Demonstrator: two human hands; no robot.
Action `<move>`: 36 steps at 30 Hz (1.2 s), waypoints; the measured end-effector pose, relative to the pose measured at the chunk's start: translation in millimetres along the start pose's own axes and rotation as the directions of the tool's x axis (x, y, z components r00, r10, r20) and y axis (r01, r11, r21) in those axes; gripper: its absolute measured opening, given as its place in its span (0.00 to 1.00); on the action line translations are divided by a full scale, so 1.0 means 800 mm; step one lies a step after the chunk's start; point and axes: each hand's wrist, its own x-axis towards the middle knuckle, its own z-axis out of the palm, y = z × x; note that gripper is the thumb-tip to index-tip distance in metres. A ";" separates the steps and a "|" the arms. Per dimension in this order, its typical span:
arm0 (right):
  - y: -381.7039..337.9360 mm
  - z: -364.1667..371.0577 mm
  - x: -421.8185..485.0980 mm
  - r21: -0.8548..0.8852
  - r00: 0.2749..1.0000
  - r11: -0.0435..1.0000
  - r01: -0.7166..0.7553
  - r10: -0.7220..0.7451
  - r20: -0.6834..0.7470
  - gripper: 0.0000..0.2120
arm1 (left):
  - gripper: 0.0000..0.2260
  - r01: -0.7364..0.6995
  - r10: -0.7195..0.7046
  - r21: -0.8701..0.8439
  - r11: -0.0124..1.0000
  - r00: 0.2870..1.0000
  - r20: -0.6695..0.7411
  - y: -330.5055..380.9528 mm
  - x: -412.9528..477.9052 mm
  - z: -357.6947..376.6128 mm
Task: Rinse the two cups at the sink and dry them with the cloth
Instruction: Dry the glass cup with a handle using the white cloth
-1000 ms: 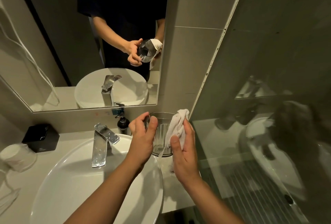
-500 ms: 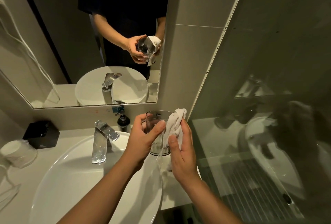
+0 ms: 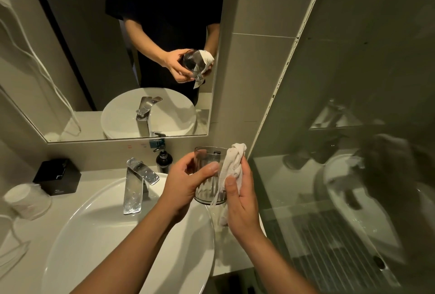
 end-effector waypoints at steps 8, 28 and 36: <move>0.001 -0.003 0.004 -0.091 0.999 0.996 -0.013 0.010 -0.036 0.24 | 0.25 0.019 -0.018 -0.094 0.995 1.000 0.020 -0.008 -0.002 0.000; -0.012 -0.007 0.030 0.129 0.906 0.982 -0.139 0.179 -0.384 0.18 | 0.35 0.045 -0.045 -0.021 0.999 0.999 0.001 -0.013 -0.009 0.019; -0.023 -0.042 0.039 0.240 0.965 0.958 -0.157 0.201 -0.171 0.18 | 0.29 0.080 -0.083 0.021 0.997 0.986 0.146 -0.001 -0.013 0.017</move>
